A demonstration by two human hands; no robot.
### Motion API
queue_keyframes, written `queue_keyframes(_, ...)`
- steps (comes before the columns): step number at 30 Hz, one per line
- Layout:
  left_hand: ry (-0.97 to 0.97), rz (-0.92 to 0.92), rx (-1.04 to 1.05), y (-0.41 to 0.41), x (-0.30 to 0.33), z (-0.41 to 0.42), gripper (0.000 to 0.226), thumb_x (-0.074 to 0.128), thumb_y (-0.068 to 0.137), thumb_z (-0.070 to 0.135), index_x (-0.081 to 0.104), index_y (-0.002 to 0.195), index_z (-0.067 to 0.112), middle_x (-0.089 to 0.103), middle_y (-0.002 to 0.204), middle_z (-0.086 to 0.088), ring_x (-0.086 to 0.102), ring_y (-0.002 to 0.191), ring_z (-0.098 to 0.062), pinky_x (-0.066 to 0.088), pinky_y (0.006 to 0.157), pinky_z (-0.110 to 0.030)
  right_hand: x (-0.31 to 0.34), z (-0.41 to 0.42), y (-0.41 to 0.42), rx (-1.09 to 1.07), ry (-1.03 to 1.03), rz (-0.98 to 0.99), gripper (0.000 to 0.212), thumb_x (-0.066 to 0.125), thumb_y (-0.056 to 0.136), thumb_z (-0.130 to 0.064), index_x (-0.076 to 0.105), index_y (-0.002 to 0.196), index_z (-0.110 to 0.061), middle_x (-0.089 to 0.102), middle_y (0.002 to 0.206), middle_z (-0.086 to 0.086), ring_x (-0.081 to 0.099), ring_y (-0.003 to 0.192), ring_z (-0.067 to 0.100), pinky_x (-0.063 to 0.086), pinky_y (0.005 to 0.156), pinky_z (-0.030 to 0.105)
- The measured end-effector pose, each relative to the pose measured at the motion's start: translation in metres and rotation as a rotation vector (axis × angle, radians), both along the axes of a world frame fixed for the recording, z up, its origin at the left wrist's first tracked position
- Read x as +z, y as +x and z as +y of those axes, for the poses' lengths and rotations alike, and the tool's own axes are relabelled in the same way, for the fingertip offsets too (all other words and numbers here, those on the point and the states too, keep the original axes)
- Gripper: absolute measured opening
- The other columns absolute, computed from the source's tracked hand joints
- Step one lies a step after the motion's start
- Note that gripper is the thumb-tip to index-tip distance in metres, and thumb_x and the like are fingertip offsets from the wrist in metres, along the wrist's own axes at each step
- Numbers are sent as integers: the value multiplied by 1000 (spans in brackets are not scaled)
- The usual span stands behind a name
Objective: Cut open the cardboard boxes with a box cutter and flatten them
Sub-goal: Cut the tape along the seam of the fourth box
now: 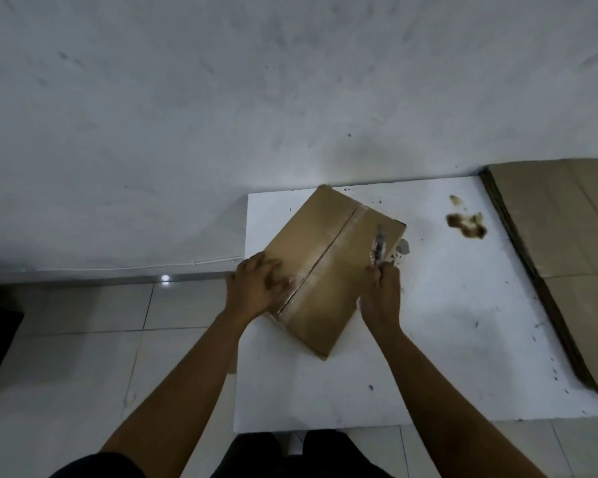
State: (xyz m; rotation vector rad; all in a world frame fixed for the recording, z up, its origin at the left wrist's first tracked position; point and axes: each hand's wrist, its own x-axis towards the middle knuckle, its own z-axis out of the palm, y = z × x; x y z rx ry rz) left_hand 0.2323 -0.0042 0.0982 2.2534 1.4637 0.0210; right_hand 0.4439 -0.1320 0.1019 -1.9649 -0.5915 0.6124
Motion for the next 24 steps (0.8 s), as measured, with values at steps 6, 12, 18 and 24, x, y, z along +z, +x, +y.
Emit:
queue_keyframes(6, -50, -351, 227, -9, 9, -33, 54, 36, 85, 76, 70, 104, 39, 64, 120, 12, 57, 115, -15, 36, 104, -40, 19, -6, -56, 437, -106, 158, 23, 41, 107, -26, 59, 106, -12, 62, 93, 4, 62, 80, 18, 49, 64, 22)
queue_keyframes(12, -545, -715, 337, -32, 10, -63, 29, 63, 95, 39, 65, 121, 25, 71, 115, 0, 69, 101, -15, 55, 80, -27, 15, -7, -97, 687, -149, 89, 27, 55, 102, -28, 69, 122, -19, 64, 104, -11, 58, 88, 1, 42, 80, 15)
queue_keyframes(18, -684, -881, 472, -66, -10, -84, 23, 62, 97, 36, 56, 119, 32, 68, 108, -9, 75, 83, -23, 61, 74, -40, 1, -10, -116, 757, -171, 4, 30, 49, 103, -18, 68, 126, -20, 66, 103, -5, 60, 92, 10, 43, 77, 14)
queue_keyframes(24, -683, -858, 470, -76, -23, -96, 25, 54, 102, 27, 51, 126, 24, 60, 101, -13, 68, 66, -12, 53, 62, -27, -7, -12, -91, 936, -518, -855, 60, 61, 85, -59, 45, 138, -35, 35, 151, -9, 35, 133, 25, 42, 97, 47)
